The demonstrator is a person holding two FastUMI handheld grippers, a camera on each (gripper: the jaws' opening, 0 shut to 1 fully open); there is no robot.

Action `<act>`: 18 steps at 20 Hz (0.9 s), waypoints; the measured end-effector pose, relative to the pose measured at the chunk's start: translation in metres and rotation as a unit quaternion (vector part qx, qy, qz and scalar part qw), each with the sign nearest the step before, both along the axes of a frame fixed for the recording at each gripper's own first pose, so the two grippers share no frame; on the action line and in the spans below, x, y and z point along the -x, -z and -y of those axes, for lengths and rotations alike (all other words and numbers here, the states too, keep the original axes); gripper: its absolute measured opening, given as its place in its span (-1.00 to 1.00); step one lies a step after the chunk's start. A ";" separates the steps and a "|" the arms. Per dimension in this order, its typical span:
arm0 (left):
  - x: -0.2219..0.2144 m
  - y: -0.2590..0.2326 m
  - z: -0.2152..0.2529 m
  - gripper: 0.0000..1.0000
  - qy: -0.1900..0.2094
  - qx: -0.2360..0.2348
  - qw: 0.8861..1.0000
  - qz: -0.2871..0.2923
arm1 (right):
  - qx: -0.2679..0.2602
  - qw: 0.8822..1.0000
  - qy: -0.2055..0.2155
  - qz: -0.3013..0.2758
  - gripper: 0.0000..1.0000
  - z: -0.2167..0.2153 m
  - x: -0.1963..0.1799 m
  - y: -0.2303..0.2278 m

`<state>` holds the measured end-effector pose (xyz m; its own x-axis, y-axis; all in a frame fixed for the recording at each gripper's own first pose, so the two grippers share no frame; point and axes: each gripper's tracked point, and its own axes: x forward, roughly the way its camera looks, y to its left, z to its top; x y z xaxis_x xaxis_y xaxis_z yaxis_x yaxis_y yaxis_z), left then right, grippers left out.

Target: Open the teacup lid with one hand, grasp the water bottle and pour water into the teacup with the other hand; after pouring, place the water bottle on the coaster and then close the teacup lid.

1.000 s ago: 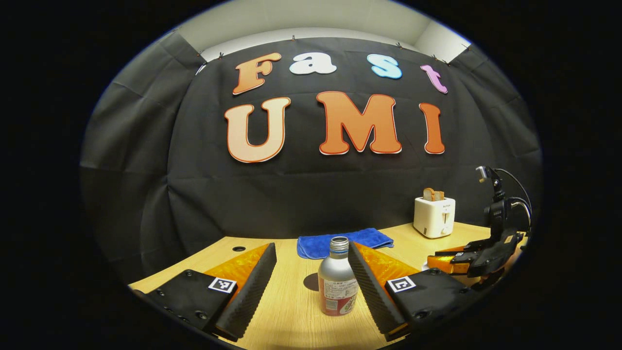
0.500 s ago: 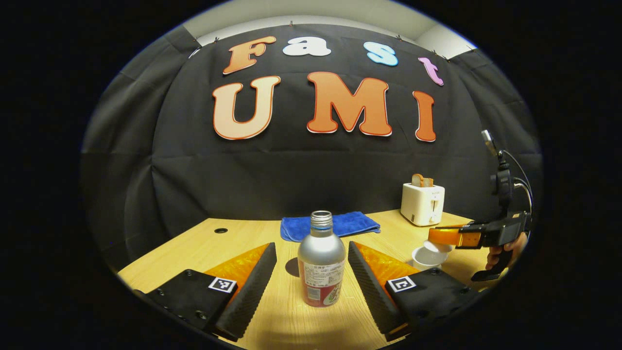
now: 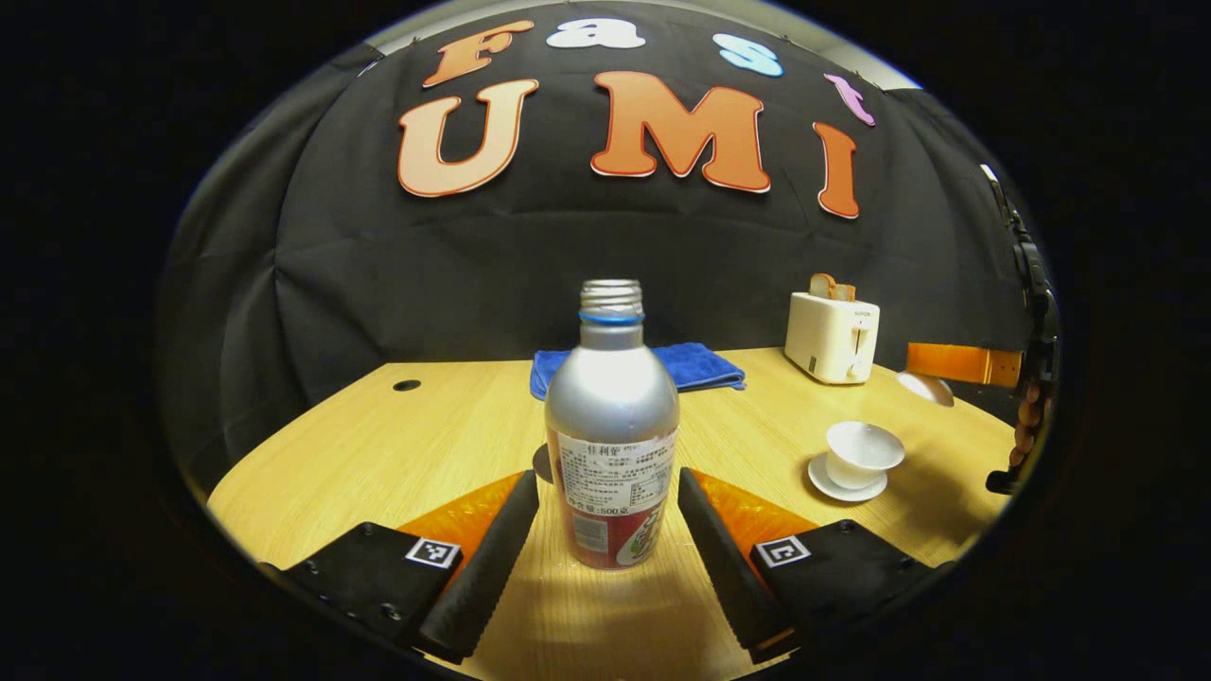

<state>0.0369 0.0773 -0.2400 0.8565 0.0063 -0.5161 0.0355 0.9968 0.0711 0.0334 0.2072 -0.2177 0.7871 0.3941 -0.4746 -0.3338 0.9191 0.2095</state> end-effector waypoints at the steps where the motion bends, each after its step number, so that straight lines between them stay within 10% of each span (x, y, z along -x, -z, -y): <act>1: -0.002 0.002 0.000 0.95 0.000 -0.001 1.000 -0.001 | 0.000 1.000 0.002 0.001 -0.70 0.004 0.000 -0.003; 11: -0.016 0.010 -0.001 0.71 -0.002 -0.014 1.000 0.010 | 0.002 1.000 0.023 0.009 -0.60 0.035 0.005 -0.013; 18: -0.032 -0.005 0.013 0.64 0.048 -0.109 0.993 0.003 | -0.003 0.999 0.035 0.014 -0.60 0.051 0.002 -0.022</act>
